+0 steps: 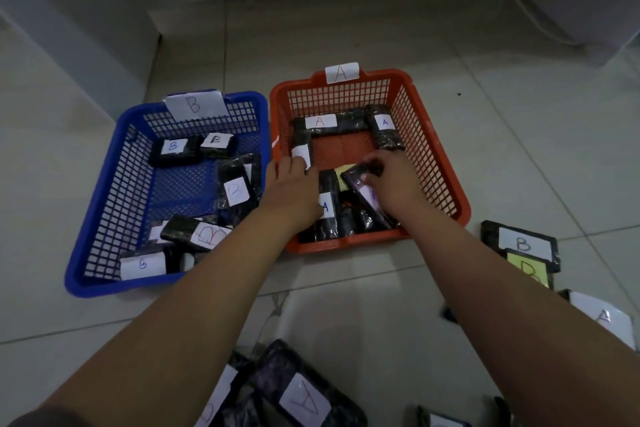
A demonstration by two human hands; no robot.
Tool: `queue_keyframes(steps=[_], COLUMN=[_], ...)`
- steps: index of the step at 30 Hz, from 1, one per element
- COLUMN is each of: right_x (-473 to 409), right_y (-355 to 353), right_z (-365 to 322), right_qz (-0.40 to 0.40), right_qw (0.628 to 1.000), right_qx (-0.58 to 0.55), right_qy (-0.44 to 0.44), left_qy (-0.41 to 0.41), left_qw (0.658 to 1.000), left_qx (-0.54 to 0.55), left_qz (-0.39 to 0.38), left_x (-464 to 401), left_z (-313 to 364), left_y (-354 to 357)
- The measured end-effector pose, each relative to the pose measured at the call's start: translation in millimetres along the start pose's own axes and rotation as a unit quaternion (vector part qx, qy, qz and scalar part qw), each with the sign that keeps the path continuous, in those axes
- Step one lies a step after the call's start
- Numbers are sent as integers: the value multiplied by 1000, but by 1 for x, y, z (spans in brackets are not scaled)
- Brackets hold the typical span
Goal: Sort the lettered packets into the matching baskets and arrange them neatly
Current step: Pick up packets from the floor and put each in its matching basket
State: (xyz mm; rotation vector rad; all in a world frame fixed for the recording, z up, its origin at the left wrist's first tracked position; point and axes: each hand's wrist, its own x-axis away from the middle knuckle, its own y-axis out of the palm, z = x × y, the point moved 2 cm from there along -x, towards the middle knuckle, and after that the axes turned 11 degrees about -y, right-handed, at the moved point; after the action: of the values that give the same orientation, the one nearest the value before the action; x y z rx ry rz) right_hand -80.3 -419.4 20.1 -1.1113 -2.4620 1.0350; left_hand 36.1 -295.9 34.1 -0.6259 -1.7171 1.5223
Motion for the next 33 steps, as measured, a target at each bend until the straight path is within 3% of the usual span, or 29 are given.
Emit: queue_keyframes(steps=[3, 8, 17, 22, 27, 30, 33], right_x=[1, 11, 84, 154, 209, 223, 234], right_y=[-6, -14, -10, 20, 40, 44, 51], right_z=[1, -13, -92, -104, -90, -82, -76], right_qz=[2, -2, -17, -132, -272, -347, -380], right_qw=[1000, 1000, 983, 965, 947, 921, 888], right_qx=[12, -12, -48, -20, 37, 108, 222], right_qy=[7, -5, -178, -225, -168, -137, -133], left_qy=[3, 5, 101, 139, 105, 197, 299], left_qw=[999, 998, 957, 960, 964, 964, 947], left_qx=[24, 57, 213, 191, 237, 181, 122], left_qz=[-20, 39, 171, 152, 56, 3, 3], left_x=[2, 17, 113, 174, 215, 236, 258], left_z=[-9, -17, -91, -121, -142, -138, -118], left_y=[5, 3, -17, 5, 33, 43, 54])
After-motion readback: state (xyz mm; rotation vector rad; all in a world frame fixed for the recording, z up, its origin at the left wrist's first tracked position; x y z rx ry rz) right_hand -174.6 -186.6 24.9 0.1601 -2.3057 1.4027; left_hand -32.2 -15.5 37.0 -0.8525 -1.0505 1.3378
